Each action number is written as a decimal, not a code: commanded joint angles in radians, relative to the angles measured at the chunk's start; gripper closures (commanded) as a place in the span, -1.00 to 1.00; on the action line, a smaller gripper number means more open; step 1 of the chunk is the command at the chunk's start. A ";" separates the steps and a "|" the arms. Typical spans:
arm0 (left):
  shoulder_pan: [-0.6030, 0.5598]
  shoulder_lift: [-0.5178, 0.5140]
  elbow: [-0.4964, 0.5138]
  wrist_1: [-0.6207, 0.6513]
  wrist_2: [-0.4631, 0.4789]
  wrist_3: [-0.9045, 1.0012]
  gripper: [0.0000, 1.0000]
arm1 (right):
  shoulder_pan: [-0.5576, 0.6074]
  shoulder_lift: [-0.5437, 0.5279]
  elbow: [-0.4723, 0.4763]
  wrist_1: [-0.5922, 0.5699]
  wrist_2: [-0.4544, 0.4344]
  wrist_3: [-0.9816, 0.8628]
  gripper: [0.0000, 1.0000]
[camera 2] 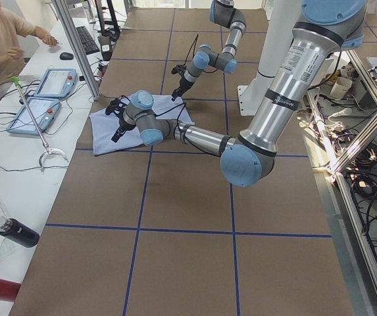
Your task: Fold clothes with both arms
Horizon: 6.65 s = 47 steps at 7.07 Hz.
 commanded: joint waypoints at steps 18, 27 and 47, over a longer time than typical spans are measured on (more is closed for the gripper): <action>0.099 0.213 -0.390 -0.001 -0.080 -0.298 -1.00 | -0.279 -0.363 0.581 -0.132 -0.256 0.047 1.00; 0.908 0.338 -0.684 0.211 0.606 -1.466 -0.67 | -0.274 -0.370 0.600 -0.137 -0.257 0.047 1.00; 0.942 0.272 -0.626 0.301 0.597 -1.445 1.00 | -0.276 -0.378 0.600 -0.137 -0.262 0.048 1.00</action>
